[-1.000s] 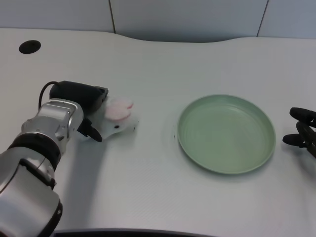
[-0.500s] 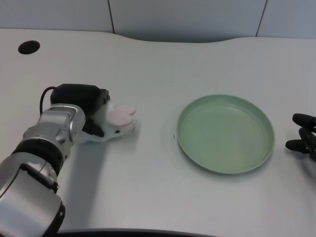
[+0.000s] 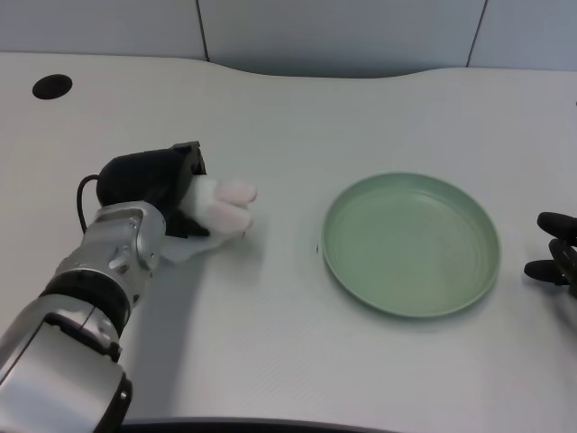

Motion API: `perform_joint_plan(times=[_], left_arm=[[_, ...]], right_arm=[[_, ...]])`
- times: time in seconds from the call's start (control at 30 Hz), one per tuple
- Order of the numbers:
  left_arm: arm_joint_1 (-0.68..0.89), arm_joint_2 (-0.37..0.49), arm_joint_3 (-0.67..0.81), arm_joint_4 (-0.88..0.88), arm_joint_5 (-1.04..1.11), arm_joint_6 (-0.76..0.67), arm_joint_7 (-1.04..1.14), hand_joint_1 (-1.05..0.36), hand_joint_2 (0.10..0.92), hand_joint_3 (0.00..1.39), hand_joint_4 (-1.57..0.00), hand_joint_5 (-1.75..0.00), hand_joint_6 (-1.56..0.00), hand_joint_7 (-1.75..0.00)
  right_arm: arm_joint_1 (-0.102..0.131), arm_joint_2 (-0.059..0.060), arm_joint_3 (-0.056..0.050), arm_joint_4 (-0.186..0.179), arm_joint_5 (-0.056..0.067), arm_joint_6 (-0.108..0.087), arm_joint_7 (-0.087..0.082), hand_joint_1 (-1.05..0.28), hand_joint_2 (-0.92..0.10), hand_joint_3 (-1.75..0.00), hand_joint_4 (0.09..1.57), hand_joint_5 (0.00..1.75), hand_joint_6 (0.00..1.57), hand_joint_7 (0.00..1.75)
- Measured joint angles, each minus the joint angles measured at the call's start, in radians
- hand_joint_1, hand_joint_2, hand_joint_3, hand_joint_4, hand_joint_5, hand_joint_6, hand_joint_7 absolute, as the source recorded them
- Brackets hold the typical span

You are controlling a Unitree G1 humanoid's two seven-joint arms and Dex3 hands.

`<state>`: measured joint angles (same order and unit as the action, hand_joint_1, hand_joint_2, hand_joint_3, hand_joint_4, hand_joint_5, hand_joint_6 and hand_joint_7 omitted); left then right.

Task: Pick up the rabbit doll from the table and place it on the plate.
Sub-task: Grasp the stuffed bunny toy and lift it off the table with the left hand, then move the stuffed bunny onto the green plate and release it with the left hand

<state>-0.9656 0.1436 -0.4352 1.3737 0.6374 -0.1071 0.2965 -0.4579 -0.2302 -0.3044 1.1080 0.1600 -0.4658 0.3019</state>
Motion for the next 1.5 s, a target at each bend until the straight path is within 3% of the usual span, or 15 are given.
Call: perform_joint_plan(times=[0.17,0.3,0.37,0.4,0.47,0.53,0.6,0.73,0.9,1.07,1.2,1.27,1.37,1.5], left_arm=[[-0.03,-0.004,0.081,-0.001,-0.074,0.007,-0.078,-0.08,0.92,0.14,-0.62,-1.75,-0.57,-1.75],[-0.077,0.0,0.101,-0.001,-0.094,0.013,-0.154,-0.13,0.877,0.1,-0.58,-1.75,-0.52,-1.75],[-0.103,0.001,0.1,-0.004,-0.094,0.019,-0.184,-0.17,0.883,0.06,-0.52,-1.67,-0.49,-1.6],[-0.114,0.002,0.099,-0.006,-0.094,0.02,-0.201,-0.21,0.893,0.04,-0.51,-1.46,-0.55,-1.32],[-0.133,0.002,0.094,-0.008,-0.093,0.018,-0.239,-0.22,0.91,0.01,-0.45,-1.61,-0.52,-1.43],[-0.151,0.0,0.092,-0.01,-0.093,0.005,-0.263,-0.15,0.895,0.0,-0.7,-1.72,-0.6,-1.68],[-0.17,-0.006,0.091,-0.014,-0.093,-0.008,-0.271,-0.13,0.899,0.01,-0.77,-1.74,-0.62,-1.73],[-0.223,-0.041,0.091,-0.021,-0.096,-0.029,-0.301,-0.13,0.891,0.0,-0.8,-1.75,-0.61,-1.75],[-0.259,-0.108,0.077,-0.034,-0.094,-0.046,-0.31,-0.14,0.905,0.01,-0.78,-1.75,-0.59,-1.75],[-0.275,-0.181,0.053,-0.034,-0.09,-0.047,-0.309,-0.14,0.919,0.02,-0.77,-1.75,-0.61,-1.75],[-0.275,-0.231,0.029,-0.034,-0.069,-0.047,-0.309,-0.16,0.92,0.07,-0.66,-1.75,-0.58,-1.75],[-0.278,-0.249,0.019,-0.034,-0.062,-0.045,-0.307,-0.17,0.906,0.07,-0.74,-1.75,-0.62,-1.75],[-0.283,-0.279,0.007,-0.034,-0.056,-0.042,-0.297,-0.19,0.904,0.07,-0.71,-1.75,-0.63,-1.75],[-0.286,-0.31,-0.003,-0.034,-0.051,-0.042,-0.296,-0.21,0.92,0.09,-0.68,-1.73,-0.62,-1.75]], right_arm=[[-0.003,0.0,0.003,0.007,-0.001,-0.002,-0.001,-0.41,-0.92,-0.26,0.84,0.71,0.99,0.01],[-0.013,0.001,0.004,0.008,-0.001,-0.001,0.001,-0.4,-0.92,-0.27,0.84,0.71,1.0,0.01],[-0.015,0.002,0.004,0.01,-0.001,-0.001,0.003,-0.4,-0.92,-0.27,0.84,0.71,1.0,0.01],[-0.016,0.002,0.004,0.011,-0.001,-0.001,0.003,-0.41,-0.92,-0.27,0.84,0.71,1.0,0.01],[-0.016,0.002,0.006,0.015,-0.001,-0.001,0.002,-0.41,-0.92,-0.27,0.84,0.71,1.0,0.01],[-0.016,0.002,0.01,0.018,-0.003,-0.001,-0.001,-0.4,-0.92,-0.27,0.84,0.7,1.0,0.01],[-0.016,0.002,0.016,0.019,-0.006,-0.001,-0.007,-0.4,-0.92,-0.27,0.84,0.69,0.99,0.01],[-0.017,0.005,0.028,0.02,-0.008,-0.001,-0.013,-0.4,-0.92,-0.27,0.84,0.68,0.99,0.0],[-0.025,0.008,0.032,0.025,-0.008,-0.002,-0.011,-0.41,-0.92,-0.27,0.85,0.68,0.99,0.01],[-0.037,0.008,0.034,0.047,-0.009,-0.005,-0.005,-0.43,-0.92,-0.26,0.85,0.68,0.99,0.0],[-0.048,0.008,0.033,0.055,-0.009,-0.005,0.01,-0.43,-0.92,-0.26,0.85,0.7,1.0,0.01],[-0.049,0.007,0.031,0.057,-0.007,-0.005,0.015,-0.42,-0.92,-0.26,0.88,0.73,1.0,0.01],[-0.051,0.007,0.03,0.061,-0.007,-0.005,0.025,-0.42,-0.92,-0.26,0.88,0.74,1.0,0.01],[-0.051,0.007,0.028,0.062,-0.002,-0.005,0.024,-0.41,-0.92,-0.26,0.86,0.73,0.99,0.0]])
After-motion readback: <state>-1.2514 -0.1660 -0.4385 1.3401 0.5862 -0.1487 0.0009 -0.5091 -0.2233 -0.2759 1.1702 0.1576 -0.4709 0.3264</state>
